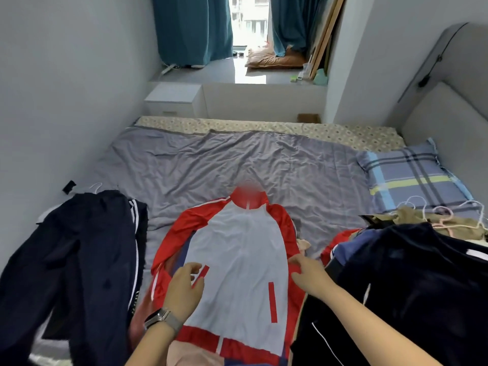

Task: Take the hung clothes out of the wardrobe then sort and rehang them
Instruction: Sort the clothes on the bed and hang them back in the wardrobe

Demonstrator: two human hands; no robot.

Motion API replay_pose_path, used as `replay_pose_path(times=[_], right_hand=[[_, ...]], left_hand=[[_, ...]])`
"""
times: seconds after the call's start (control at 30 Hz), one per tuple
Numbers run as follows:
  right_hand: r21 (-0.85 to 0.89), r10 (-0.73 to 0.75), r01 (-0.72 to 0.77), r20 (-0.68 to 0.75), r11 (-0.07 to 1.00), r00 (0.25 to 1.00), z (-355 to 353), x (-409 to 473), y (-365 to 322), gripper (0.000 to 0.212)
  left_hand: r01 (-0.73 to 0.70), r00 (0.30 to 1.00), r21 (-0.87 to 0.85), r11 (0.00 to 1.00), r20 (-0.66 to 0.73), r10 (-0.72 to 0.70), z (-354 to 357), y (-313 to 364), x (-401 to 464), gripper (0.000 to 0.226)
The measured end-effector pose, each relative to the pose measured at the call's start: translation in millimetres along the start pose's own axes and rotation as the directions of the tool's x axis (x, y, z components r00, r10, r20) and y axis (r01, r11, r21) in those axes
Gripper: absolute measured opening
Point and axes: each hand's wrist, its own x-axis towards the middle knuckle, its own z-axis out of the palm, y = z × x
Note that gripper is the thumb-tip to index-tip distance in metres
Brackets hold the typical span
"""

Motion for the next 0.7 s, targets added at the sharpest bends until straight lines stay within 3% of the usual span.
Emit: replay_pose_path(times=[0.23, 0.37, 0.57, 0.7], right_hand=[[-0.046, 0.067, -0.070, -0.050, 0.997, 0.996, 19, 72, 19, 0.049], [-0.156, 0.066, -0.066, -0.007, 0.986, 0.998, 54, 119, 50, 0.057], [-0.374, -0.106, 0.083, -0.042, 0.924, 0.993, 69, 225, 90, 0.062], [-0.478, -0.247, 0.175, -0.091, 0.861, 0.965, 63, 295, 104, 0.065]], left_hand=[[-0.099, 0.994, 0.010, 0.995, 0.038, 0.098, 43, -7, 65, 0.032], [-0.133, 0.987, 0.037, 0.990, 0.097, 0.129, 81, -18, 101, 0.035], [-0.147, 0.989, 0.003, 0.989, 0.018, 0.147, 135, -25, 174, 0.038], [-0.087, 0.996, -0.048, 0.995, -0.029, 0.086, 167, -35, 204, 0.038]])
